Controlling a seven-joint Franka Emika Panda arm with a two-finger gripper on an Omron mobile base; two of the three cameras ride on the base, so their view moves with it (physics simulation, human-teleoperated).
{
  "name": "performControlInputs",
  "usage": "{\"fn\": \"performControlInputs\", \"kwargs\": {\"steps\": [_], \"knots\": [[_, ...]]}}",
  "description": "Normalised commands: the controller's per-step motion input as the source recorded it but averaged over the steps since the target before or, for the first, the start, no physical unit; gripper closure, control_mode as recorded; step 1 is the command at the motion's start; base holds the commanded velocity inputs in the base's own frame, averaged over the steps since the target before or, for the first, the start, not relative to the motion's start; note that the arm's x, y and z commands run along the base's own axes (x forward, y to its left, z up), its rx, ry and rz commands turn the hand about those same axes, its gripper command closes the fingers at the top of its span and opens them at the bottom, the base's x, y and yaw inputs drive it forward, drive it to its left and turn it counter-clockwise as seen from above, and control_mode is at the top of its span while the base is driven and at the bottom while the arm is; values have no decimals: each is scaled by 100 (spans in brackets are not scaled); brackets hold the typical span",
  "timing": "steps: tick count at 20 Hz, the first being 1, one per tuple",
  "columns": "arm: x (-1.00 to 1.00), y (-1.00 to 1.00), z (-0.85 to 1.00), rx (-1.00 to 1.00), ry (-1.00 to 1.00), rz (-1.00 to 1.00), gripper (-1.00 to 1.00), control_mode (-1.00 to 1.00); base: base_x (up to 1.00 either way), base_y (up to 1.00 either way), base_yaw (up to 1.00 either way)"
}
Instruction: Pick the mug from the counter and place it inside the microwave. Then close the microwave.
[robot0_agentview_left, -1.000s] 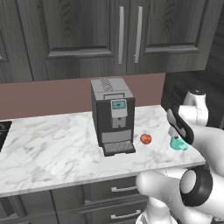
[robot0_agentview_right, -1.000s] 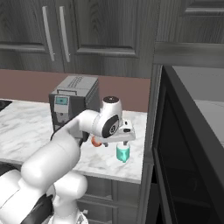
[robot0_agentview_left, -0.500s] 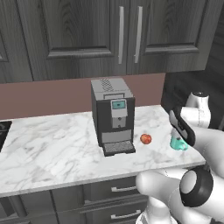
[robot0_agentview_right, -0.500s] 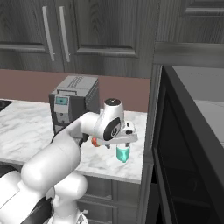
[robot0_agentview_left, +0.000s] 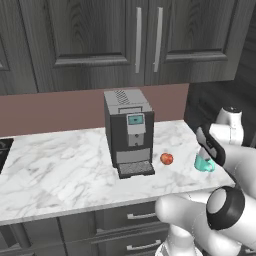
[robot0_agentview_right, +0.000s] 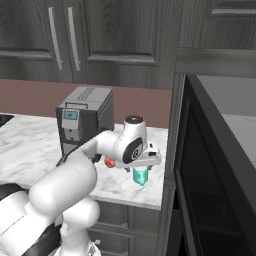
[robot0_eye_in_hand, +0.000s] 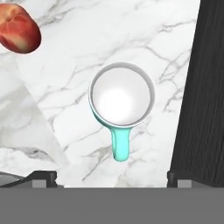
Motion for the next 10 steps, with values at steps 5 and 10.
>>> {"fn": "performControlInputs", "kwargs": {"steps": [5,10], "knots": [[0,-2,-30,0,0,0,-100,-100,0,0,0],[2,-1,-24,0,0,0,-100,-100,0,0,0]]}}
